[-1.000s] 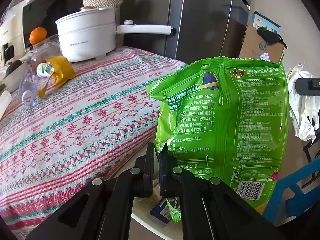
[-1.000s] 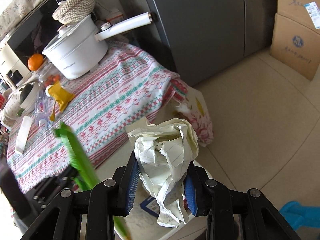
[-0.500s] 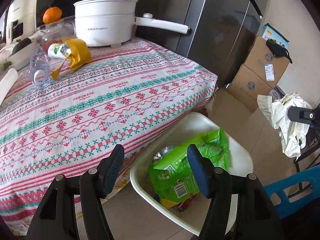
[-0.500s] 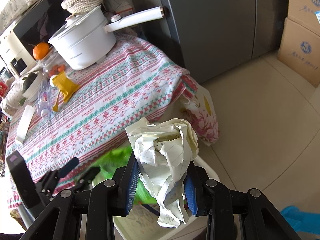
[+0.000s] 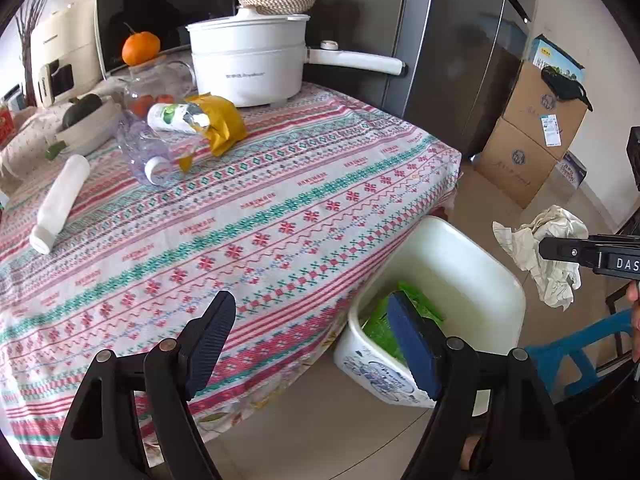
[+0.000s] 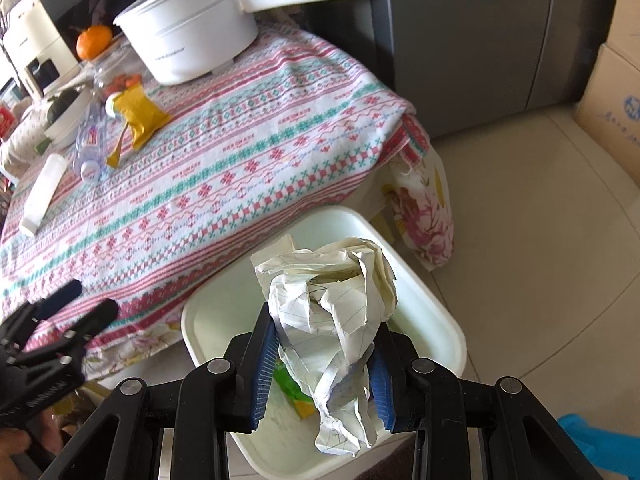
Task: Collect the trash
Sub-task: 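Open the right gripper over the bin to drop the white paper, then grasp the white plastic bottle with the left gripper while the right grasps the clear water bottle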
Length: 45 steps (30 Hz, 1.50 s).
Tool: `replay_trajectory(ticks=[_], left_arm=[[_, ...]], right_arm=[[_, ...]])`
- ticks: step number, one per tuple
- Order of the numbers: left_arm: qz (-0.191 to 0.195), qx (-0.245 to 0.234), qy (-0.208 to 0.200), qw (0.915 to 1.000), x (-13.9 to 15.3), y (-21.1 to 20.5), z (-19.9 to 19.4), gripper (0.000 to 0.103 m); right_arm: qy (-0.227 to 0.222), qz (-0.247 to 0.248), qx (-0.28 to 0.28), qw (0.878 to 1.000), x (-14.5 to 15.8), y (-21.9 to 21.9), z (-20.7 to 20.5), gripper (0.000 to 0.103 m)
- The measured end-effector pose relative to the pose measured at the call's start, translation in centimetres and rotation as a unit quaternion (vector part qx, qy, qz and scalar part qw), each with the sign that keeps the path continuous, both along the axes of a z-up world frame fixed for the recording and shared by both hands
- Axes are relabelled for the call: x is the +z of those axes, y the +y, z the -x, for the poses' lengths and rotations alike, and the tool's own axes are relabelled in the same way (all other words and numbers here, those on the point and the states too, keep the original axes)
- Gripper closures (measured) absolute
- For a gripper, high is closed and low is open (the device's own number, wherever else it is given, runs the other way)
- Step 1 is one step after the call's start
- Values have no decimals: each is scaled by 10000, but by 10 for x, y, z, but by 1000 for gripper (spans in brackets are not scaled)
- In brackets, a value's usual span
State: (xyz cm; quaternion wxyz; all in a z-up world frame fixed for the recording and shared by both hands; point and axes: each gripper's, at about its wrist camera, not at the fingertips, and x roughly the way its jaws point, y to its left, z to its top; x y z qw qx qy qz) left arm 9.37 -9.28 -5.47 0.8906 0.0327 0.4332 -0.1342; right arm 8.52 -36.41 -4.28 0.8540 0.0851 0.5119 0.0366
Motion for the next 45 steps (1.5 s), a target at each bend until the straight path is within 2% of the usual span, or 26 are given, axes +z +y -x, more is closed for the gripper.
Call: replay_trajectory(ticks=[8, 10, 12, 14, 22, 30, 37, 44, 45], left_arm=[[-256, 173, -24, 9995, 19, 45, 5, 17], [-331, 238, -15, 9992, 21, 56, 5, 17], [-376, 297, -17, 9988, 23, 68, 5, 17], [-450, 378, -18, 9983, 24, 81, 5, 17], [-642, 890, 182, 9938, 22, 147, -11, 17], [-581, 1637, 662, 9826, 15, 229, -61, 17], [-141, 2065, 1028, 9729, 6, 289, -119, 17], [261, 2167, 1097, 9697, -9, 318, -168, 18], [312, 2155, 1094, 9699, -11, 321, -175, 19]], right_arm=[[224, 129, 85, 9996, -11, 17, -8, 64], [296, 81, 35, 9995, -13, 19, -11, 56], [357, 31, -62, 9993, -14, 20, -14, 32], [361, -30, -107, 9993, -13, 23, -16, 28], [330, -83, -7, 9994, -7, 47, -29, 25], [389, 19, 349, 9986, -3, 84, -55, 23], [396, 191, 777, 9960, 6, 127, -95, 21], [470, 172, 1255, 9908, 2, 178, -139, 21], [467, 149, 1409, 9888, -1, 197, -153, 21]])
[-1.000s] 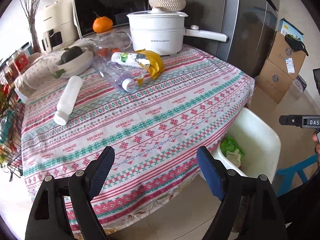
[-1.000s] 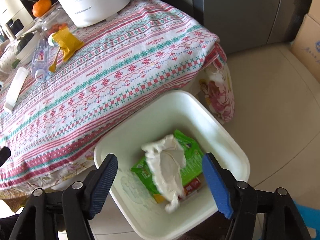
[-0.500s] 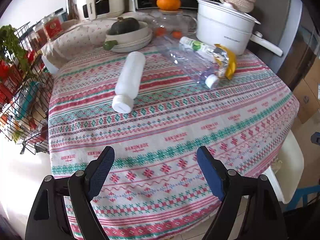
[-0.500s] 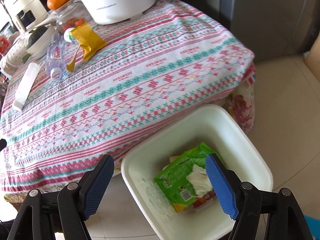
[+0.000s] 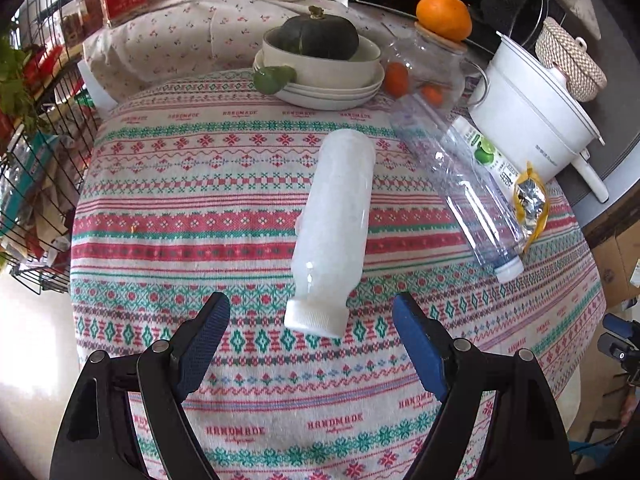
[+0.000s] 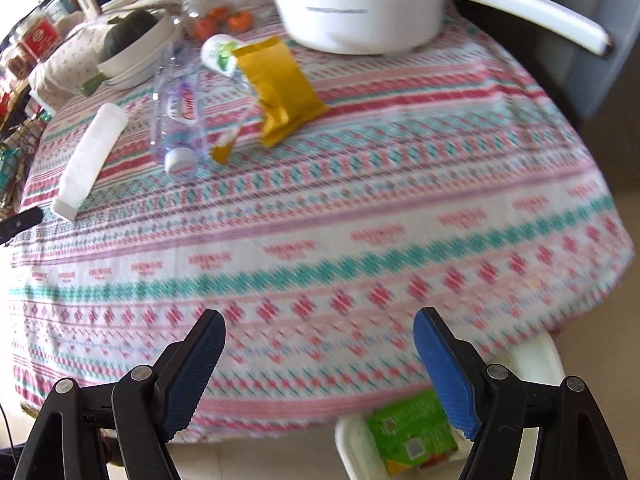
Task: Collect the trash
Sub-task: 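Grasp the white plastic bottle with the left gripper while the right grasps the clear water bottle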
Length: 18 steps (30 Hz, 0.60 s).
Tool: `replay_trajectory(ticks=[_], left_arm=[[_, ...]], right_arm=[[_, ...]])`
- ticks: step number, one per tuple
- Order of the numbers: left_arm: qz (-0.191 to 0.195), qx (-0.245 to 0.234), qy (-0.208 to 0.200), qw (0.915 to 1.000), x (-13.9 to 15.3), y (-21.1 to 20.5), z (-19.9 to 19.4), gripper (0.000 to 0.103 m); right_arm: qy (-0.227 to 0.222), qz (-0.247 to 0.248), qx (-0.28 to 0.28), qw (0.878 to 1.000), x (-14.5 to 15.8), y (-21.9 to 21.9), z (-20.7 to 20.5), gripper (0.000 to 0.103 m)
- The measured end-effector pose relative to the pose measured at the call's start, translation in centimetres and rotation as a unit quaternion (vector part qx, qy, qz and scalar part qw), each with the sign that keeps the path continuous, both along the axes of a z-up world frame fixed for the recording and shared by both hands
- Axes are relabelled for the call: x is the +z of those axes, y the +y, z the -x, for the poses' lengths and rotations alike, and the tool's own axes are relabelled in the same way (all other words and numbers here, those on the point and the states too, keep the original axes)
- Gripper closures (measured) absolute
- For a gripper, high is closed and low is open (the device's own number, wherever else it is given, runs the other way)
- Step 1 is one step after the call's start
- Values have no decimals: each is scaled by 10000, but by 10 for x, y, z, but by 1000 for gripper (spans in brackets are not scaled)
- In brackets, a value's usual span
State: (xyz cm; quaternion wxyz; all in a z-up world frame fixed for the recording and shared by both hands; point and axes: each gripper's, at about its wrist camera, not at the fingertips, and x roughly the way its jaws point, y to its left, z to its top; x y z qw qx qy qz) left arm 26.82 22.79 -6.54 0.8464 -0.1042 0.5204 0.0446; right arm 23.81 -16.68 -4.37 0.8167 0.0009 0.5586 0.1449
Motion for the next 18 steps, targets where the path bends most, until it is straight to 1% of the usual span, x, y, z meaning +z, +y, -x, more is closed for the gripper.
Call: replay_trajectory(ticks=[5, 6, 8, 9, 11, 12, 13, 17, 18], left_arm=[[218, -117, -18, 9997, -6, 6, -32, 28], [246, -153, -20, 9996, -7, 7, -37, 30], [250, -221, 9, 9994, -10, 8, -48, 33], [249, -249, 37, 9994, -12, 9, -53, 35], [255, -290, 117, 9992, -18, 9, -63, 41], [311, -320, 135, 9989, -21, 10, -67, 43], [379, -337, 135, 9986, -22, 11, -70, 44], [554, -421, 132, 9975, -27, 9, -76, 49], [602, -436, 146, 9971, -28, 8, -78, 50]], right_arm=[[-23, -190, 227, 9996, -6, 44, -37, 21], [-23, -190, 227, 9996, -6, 44, -37, 21], [-78, -242, 310, 9992, -8, 60, -51, 21], [-111, -332, 400, 9986, -12, 77, -65, 21], [-134, -379, 445, 9982, -13, 85, -72, 21], [-155, -436, 530, 9975, -18, 100, -85, 21], [-156, -456, 557, 9973, -20, 107, -91, 21], [-114, -586, 609, 9964, -33, 131, -112, 21], [-114, -586, 609, 9964, -33, 131, -112, 22]])
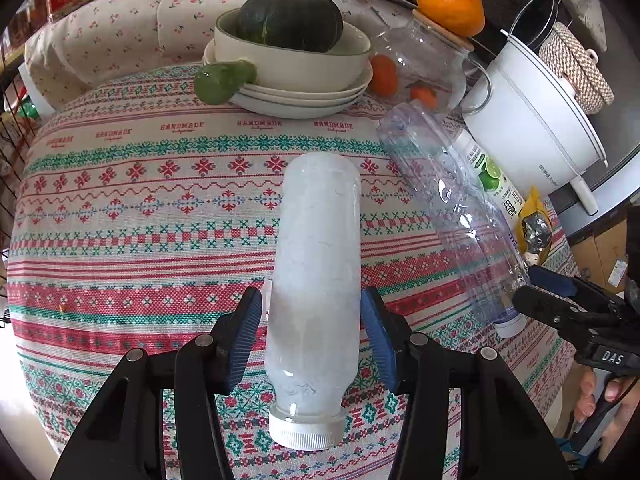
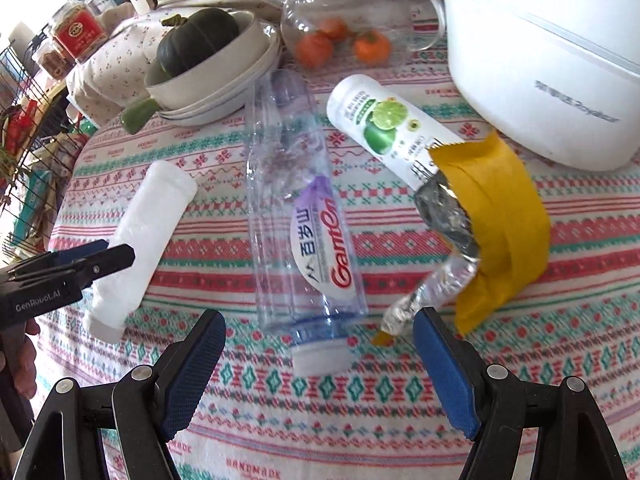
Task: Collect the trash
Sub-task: 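Grasp the white plastic bottle with the left gripper while the right grasps the clear water bottle, then carry the white bottle and clear water bottle over the bin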
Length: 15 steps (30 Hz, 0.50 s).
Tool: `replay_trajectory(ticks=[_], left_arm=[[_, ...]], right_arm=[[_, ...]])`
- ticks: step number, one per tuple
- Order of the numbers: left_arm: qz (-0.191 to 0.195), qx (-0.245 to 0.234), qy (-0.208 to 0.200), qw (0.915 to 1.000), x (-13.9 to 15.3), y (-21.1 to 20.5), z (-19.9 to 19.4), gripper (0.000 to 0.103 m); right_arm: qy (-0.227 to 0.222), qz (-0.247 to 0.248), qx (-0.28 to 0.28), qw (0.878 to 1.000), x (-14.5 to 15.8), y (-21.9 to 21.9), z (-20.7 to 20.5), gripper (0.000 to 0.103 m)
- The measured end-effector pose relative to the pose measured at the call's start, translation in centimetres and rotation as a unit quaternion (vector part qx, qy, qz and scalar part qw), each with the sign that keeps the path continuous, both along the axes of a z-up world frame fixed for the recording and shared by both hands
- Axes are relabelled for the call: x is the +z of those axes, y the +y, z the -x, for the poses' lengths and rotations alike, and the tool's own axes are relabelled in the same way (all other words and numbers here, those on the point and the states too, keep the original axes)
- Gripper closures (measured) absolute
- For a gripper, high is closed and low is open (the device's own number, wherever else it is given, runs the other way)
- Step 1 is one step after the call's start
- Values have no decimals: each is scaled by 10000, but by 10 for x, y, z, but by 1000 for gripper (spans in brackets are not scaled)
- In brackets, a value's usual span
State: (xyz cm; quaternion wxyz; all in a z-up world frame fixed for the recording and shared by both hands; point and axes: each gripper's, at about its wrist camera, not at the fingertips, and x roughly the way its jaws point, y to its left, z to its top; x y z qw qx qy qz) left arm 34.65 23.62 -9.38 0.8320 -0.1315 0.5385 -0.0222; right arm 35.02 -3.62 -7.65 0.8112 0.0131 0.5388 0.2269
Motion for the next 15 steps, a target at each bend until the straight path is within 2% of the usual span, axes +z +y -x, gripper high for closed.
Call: replay_trajectory(ticks=[6, 10, 15], left_arm=[[14, 25, 44, 10000, -1, -6, -3, 52], [7, 51, 88, 9999, -4, -15, 2, 52], [-90, 42, 207, 9997, -3, -26, 21, 52]], right_arm=[[251, -67, -119, 9996, -27, 19, -19, 28], [337, -89, -228, 9991, -36, 18, -22, 34], [404, -280, -282, 9984, -36, 11, -15, 35]])
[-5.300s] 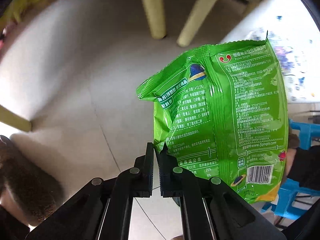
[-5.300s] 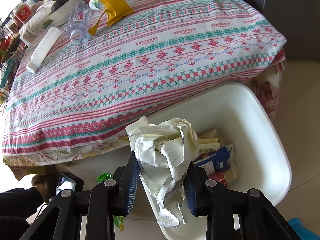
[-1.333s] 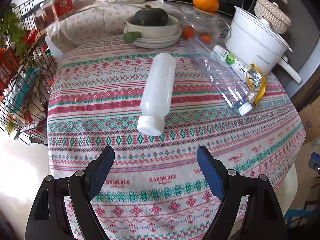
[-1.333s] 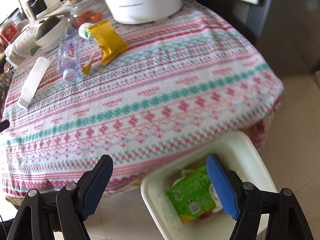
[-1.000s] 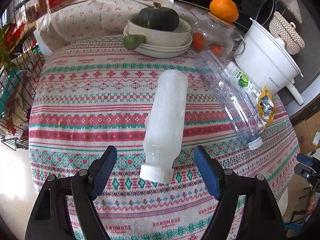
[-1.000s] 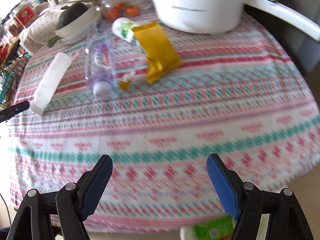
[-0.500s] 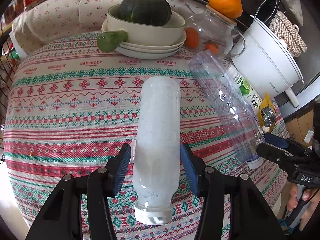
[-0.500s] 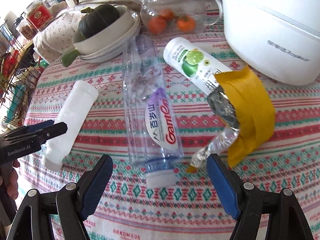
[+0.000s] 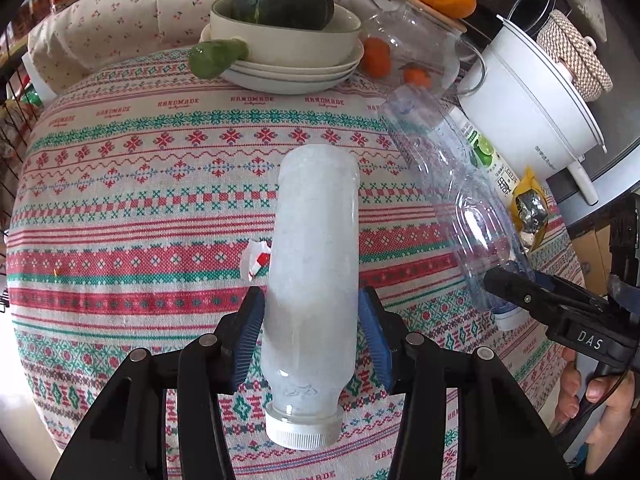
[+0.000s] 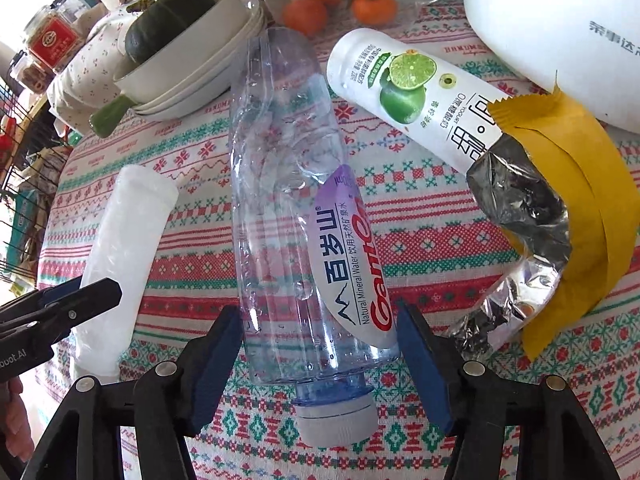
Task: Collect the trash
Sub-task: 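Carry the white bottle and clear water bottle over the bin, then carry the white bottle and clear water bottle over the white bin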
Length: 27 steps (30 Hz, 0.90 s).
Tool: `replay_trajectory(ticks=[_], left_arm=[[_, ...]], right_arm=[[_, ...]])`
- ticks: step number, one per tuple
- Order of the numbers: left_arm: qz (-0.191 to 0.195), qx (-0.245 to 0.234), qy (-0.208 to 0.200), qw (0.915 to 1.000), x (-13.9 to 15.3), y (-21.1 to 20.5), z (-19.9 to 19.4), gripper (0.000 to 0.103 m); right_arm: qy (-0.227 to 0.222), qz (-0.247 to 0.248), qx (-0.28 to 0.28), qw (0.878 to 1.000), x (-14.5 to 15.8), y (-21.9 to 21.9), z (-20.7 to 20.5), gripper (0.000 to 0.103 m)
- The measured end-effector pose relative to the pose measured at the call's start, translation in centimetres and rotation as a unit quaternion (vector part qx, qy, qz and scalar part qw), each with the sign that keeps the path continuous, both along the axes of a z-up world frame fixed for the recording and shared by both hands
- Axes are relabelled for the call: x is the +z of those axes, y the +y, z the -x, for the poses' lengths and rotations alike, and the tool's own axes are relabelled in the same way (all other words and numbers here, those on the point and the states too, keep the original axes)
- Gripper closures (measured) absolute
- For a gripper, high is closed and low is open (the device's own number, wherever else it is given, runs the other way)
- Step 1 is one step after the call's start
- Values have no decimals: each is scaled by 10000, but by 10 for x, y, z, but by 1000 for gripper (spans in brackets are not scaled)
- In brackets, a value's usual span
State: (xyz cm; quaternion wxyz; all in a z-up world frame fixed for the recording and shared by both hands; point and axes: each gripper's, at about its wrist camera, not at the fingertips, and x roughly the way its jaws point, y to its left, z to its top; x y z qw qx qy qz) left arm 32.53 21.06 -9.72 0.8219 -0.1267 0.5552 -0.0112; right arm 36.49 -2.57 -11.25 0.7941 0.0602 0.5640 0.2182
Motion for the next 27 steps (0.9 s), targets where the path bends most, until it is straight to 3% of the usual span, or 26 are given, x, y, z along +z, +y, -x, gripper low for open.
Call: replay_trajectory(ticks=[9, 13, 20, 27], left_arm=[[-14, -33, 144, 9999, 1, -29, 53, 52], [36, -105, 258, 9996, -1, -48, 84, 52], [185, -240, 436, 9986, -1, -69, 127, 52], [46, -429, 503, 9978, -1, -84, 141, 51]], right_arm=[[-168, -34, -6, 9999, 29, -25, 42, 36], [-122, 14, 191, 9997, 45, -47, 83, 36], [17, 298, 319, 9990, 38, -76, 130, 36], [723, 269, 224, 9968, 2, -105, 159, 34]])
